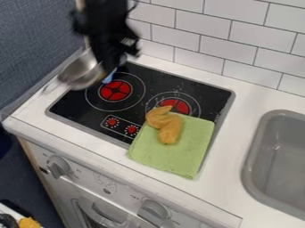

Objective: Moved the wok to the bottom part of left burner

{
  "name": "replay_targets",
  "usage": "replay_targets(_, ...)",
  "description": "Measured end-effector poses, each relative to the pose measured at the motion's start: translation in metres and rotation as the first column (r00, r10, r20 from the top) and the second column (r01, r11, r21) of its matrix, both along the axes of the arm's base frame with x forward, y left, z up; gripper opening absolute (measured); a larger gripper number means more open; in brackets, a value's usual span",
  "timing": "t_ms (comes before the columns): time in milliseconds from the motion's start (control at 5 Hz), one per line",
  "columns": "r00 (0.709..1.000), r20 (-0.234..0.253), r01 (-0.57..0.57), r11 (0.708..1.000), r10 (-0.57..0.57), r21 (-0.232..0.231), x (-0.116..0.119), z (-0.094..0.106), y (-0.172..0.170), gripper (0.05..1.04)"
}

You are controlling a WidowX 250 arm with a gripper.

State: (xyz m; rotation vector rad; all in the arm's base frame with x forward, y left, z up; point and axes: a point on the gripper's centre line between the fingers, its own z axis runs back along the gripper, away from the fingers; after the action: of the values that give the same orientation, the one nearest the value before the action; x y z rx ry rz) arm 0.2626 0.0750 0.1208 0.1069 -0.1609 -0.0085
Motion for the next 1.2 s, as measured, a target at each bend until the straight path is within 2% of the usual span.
replay_targets(200, 0.992, -0.065, -0.113, 0.993, 0.112, -0.015, -0.012, -0.032, 0.031, 0.07)
replay_targets(400, 0.985, -0.109, -0.133, 0.991, 0.132, -0.005, -0.005, -0.056, 0.04, 0.069)
replay_targets(600, 0.984, -0.116, -0.136, 0.991, 0.136, 0.007, 0.013, -0.072, 0.044, 0.069)
replay_targets(1000, 0.989, -0.117, -0.089, 0.996, 0.09, 0.016, 0.034, -0.078, 0.034, 0.086)
replay_targets(1200, 0.99, -0.115, -0.085, 0.996, 0.086, 0.013, 0.036, -0.078, 0.028, 0.247)
